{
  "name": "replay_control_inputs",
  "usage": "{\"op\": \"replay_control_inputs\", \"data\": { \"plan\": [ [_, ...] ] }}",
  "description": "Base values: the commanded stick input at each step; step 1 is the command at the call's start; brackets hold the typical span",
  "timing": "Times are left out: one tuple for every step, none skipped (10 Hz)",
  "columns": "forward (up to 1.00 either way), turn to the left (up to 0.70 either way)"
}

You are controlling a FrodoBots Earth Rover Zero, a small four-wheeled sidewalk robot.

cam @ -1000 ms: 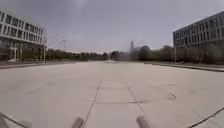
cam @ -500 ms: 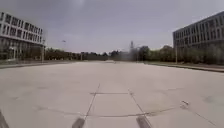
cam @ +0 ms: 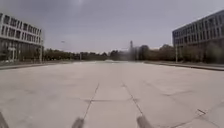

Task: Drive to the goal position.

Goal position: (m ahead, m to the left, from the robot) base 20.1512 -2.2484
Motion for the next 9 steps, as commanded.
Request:
{"op": "replay_control_inputs", "data": {
  "plan": [
    [0.70,0.00],
    [0.70,0.00],
    [0.70,0.00],
    [0.70,0.00],
    [0.70,0.00],
    [0.70,0.00],
    [0.70,0.00],
    [0.70,0.00],
    [0.70,0.00]
  ]
}}
